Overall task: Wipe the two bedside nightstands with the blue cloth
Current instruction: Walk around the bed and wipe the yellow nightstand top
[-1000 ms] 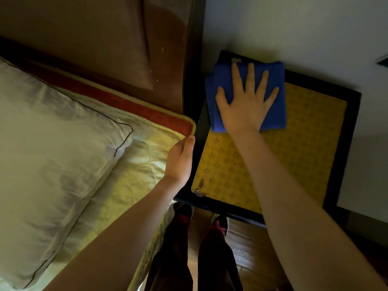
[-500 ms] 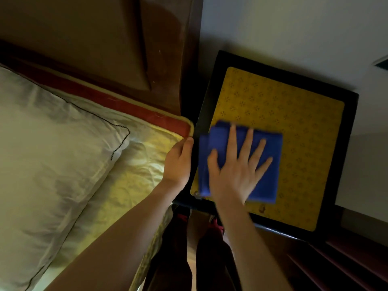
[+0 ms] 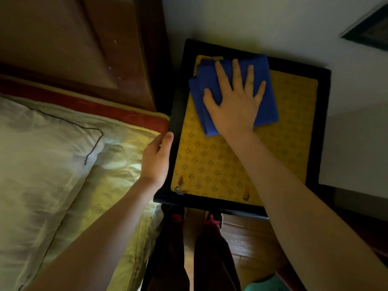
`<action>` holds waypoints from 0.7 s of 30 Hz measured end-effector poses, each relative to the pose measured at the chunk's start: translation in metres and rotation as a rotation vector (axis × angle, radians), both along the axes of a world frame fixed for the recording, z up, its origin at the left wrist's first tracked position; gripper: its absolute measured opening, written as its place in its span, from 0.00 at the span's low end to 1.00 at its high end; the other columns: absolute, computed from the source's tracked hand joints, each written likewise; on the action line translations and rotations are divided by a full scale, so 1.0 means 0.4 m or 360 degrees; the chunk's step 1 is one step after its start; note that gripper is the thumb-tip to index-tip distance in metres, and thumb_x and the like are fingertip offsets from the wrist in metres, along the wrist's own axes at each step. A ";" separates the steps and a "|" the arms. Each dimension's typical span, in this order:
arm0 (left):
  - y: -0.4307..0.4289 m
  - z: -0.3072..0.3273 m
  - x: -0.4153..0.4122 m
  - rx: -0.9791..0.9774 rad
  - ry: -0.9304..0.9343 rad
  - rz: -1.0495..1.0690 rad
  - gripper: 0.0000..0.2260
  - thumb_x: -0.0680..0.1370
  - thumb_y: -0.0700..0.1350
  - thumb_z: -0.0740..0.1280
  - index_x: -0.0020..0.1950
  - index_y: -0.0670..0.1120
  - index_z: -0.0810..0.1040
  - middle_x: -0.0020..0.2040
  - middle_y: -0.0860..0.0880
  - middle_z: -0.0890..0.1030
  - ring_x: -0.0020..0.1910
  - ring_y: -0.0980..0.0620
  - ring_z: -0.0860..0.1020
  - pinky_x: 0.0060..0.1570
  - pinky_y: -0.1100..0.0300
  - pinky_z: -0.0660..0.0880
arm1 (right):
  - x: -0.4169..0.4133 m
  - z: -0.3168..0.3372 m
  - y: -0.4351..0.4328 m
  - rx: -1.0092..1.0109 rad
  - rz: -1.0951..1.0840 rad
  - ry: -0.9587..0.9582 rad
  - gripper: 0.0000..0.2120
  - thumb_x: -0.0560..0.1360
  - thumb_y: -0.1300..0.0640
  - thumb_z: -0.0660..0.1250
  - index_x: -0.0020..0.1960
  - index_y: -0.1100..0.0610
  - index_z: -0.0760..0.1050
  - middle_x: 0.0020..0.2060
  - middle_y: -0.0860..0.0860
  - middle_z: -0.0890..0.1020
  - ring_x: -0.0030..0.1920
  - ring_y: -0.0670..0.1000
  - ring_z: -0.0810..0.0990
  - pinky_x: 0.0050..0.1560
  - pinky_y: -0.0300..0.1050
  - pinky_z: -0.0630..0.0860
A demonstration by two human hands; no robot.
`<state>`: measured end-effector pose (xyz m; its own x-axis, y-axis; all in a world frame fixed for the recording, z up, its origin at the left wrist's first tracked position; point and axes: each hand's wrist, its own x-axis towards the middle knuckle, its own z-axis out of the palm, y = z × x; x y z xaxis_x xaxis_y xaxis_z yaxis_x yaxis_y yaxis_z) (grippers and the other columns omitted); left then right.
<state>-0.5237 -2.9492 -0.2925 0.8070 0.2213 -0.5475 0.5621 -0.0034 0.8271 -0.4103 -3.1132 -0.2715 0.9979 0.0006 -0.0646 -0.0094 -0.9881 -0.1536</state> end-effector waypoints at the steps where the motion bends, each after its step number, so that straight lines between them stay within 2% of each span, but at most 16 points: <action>1: 0.000 0.002 -0.001 0.0007 -0.0002 0.0006 0.16 0.78 0.57 0.60 0.50 0.49 0.81 0.44 0.52 0.84 0.46 0.50 0.81 0.50 0.52 0.75 | -0.042 0.004 -0.027 -0.0007 -0.0031 0.0004 0.31 0.77 0.34 0.47 0.78 0.42 0.53 0.79 0.50 0.56 0.79 0.60 0.51 0.75 0.67 0.46; 5: -0.005 0.012 0.001 0.0039 0.0004 0.0015 0.16 0.80 0.54 0.59 0.55 0.45 0.81 0.46 0.52 0.83 0.47 0.53 0.81 0.48 0.58 0.73 | -0.247 0.018 -0.109 -0.0033 -0.0186 0.0102 0.31 0.78 0.34 0.49 0.78 0.41 0.51 0.80 0.49 0.54 0.79 0.59 0.49 0.75 0.67 0.47; 7: -0.005 0.012 0.002 0.0035 0.0013 0.0011 0.14 0.81 0.52 0.58 0.50 0.47 0.81 0.40 0.56 0.82 0.41 0.57 0.80 0.43 0.62 0.72 | -0.357 0.020 -0.121 -0.0048 -0.0252 0.0152 0.32 0.78 0.34 0.51 0.79 0.41 0.50 0.80 0.50 0.53 0.79 0.60 0.48 0.75 0.68 0.47; 9: -0.007 0.015 0.003 0.0068 0.0042 0.0006 0.13 0.81 0.52 0.58 0.42 0.52 0.79 0.34 0.57 0.80 0.35 0.58 0.77 0.39 0.61 0.70 | -0.434 0.017 -0.116 -0.0078 -0.0285 0.0176 0.32 0.78 0.35 0.51 0.79 0.42 0.51 0.79 0.51 0.54 0.79 0.60 0.49 0.74 0.69 0.48; 11: -0.009 0.016 0.005 0.0066 0.0048 0.0015 0.13 0.81 0.52 0.58 0.41 0.53 0.79 0.35 0.56 0.81 0.37 0.55 0.78 0.41 0.59 0.71 | -0.458 0.017 -0.110 -0.0078 -0.0315 0.0187 0.32 0.77 0.35 0.51 0.79 0.42 0.53 0.79 0.51 0.55 0.79 0.61 0.51 0.74 0.69 0.49; 14: -0.009 0.017 0.005 0.0081 0.0045 -0.0007 0.14 0.81 0.53 0.58 0.47 0.49 0.80 0.40 0.54 0.82 0.41 0.55 0.79 0.42 0.61 0.73 | -0.447 0.027 -0.106 -0.0077 -0.0310 0.0241 0.32 0.77 0.35 0.51 0.79 0.42 0.52 0.79 0.51 0.55 0.79 0.61 0.51 0.74 0.69 0.49; 17: -0.014 0.027 -0.003 0.0162 0.0041 -0.0055 0.16 0.82 0.54 0.56 0.50 0.45 0.79 0.39 0.55 0.80 0.36 0.61 0.78 0.36 0.69 0.71 | -0.445 0.052 -0.128 0.0050 -0.0271 0.0225 0.30 0.78 0.37 0.50 0.78 0.44 0.56 0.78 0.50 0.58 0.78 0.59 0.53 0.74 0.67 0.51; 19: -0.015 0.036 -0.006 0.0215 0.0061 -0.0098 0.17 0.82 0.54 0.56 0.54 0.45 0.79 0.42 0.54 0.81 0.41 0.59 0.79 0.39 0.66 0.71 | -0.451 0.075 -0.165 0.0161 -0.0359 0.0167 0.29 0.79 0.40 0.52 0.77 0.48 0.60 0.77 0.51 0.61 0.77 0.58 0.56 0.74 0.65 0.55; 21: -0.014 0.047 -0.011 0.0271 0.0078 -0.0143 0.18 0.82 0.54 0.55 0.59 0.46 0.78 0.48 0.52 0.82 0.48 0.54 0.79 0.45 0.60 0.72 | -0.466 0.092 -0.209 0.0084 -0.0515 0.0154 0.30 0.78 0.40 0.54 0.77 0.50 0.60 0.76 0.54 0.63 0.74 0.61 0.60 0.69 0.65 0.62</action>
